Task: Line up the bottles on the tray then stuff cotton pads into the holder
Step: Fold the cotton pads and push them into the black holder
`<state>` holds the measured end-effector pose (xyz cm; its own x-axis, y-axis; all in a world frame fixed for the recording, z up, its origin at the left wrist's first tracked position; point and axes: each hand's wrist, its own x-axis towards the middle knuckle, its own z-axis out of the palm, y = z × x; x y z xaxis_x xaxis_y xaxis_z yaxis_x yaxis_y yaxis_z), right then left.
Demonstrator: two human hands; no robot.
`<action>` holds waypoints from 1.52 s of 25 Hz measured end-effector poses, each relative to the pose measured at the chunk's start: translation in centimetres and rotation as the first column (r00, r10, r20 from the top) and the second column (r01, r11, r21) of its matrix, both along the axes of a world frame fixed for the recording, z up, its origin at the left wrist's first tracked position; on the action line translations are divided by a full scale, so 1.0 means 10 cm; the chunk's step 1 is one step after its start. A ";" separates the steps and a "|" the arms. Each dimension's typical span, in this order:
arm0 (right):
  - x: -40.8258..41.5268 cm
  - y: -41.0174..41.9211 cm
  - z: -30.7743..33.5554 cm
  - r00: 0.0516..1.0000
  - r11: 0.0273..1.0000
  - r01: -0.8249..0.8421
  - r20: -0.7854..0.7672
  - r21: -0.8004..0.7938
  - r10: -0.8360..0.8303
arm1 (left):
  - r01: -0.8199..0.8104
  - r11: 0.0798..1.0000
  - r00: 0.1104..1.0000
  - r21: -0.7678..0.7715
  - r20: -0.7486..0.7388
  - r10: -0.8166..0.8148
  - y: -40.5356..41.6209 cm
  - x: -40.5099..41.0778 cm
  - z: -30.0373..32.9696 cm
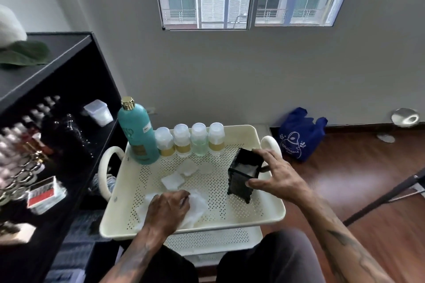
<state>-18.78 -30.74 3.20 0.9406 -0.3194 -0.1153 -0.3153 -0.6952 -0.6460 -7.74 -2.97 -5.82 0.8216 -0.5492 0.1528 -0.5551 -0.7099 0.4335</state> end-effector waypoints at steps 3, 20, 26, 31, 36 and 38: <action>-0.04 0.03 -0.03 0.999 0.998 0.030 0.015 0.056 -0.031 | 0.002 0.999 0.994 -0.050 0.106 0.004 0.00 -0.06 0.12; -0.04 0.08 -0.09 0.993 0.993 0.080 0.081 0.087 -0.088 | 0.138 0.990 0.982 -0.012 0.134 -0.135 -1.57 -0.16 1.14; -0.05 0.08 -0.13 0.993 0.993 0.075 0.089 0.091 -0.083 | 0.224 0.966 0.971 0.131 0.056 -0.233 -1.43 -0.08 1.11; 0.00 0.09 -0.22 0.990 0.991 0.078 0.109 0.106 -0.089 | 0.471 0.849 0.873 0.238 0.008 -0.487 -1.22 -0.05 1.23; 0.00 0.11 -0.24 0.993 0.993 0.064 0.090 0.099 -0.073 | 0.514 0.476 0.857 0.714 -0.456 -0.241 -1.69 0.00 1.30; 0.02 0.12 -0.24 0.993 0.992 0.068 0.094 0.103 -0.078 | 0.498 0.399 0.865 0.770 -0.471 -0.173 -1.79 0.02 1.31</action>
